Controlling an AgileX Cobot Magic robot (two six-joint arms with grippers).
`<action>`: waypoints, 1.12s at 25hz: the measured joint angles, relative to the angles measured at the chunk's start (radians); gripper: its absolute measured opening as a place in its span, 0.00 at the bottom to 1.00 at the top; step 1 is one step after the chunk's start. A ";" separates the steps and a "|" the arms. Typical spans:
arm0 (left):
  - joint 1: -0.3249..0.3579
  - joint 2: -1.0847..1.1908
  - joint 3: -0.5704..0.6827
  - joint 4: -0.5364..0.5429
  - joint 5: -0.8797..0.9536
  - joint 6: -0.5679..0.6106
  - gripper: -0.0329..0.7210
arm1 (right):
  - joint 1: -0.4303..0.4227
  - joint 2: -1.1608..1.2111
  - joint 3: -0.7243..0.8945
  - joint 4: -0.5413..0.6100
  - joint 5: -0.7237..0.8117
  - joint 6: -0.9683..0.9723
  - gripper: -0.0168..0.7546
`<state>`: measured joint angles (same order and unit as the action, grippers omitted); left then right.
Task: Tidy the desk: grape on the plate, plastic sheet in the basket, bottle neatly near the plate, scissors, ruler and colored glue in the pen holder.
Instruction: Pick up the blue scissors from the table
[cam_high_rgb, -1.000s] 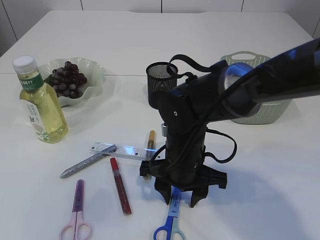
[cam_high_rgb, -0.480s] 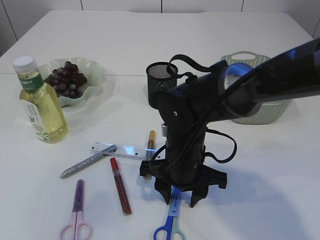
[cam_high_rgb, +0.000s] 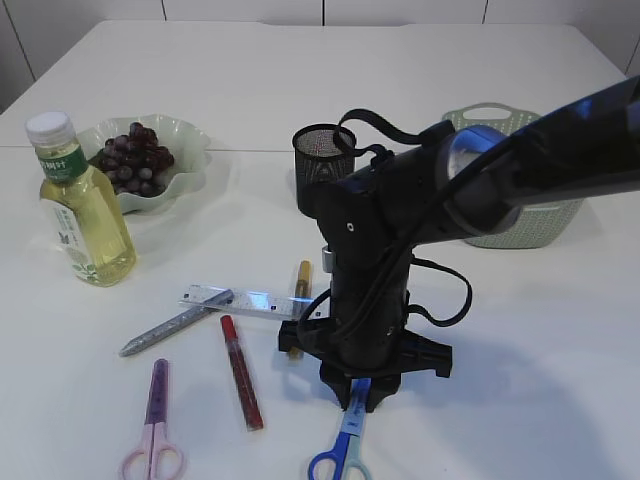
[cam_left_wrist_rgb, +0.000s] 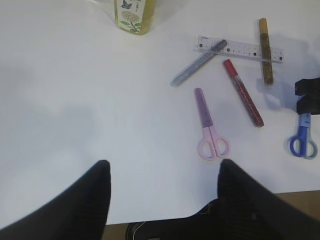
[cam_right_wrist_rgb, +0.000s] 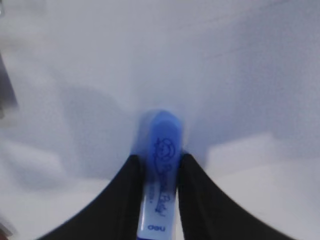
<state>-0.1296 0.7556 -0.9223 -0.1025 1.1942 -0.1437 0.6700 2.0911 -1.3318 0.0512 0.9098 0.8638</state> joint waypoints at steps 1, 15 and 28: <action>0.000 0.000 0.000 0.000 0.000 0.000 0.69 | 0.000 0.000 0.000 0.000 0.000 0.000 0.30; 0.000 0.000 0.000 0.001 0.000 0.001 0.69 | 0.000 0.000 0.000 0.000 0.016 -0.026 0.29; 0.000 0.000 0.000 0.002 0.002 0.001 0.69 | 0.000 0.000 -0.002 -0.002 0.050 -0.081 0.29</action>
<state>-0.1296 0.7556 -0.9223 -0.1001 1.1964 -0.1430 0.6700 2.0911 -1.3342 0.0492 0.9593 0.7831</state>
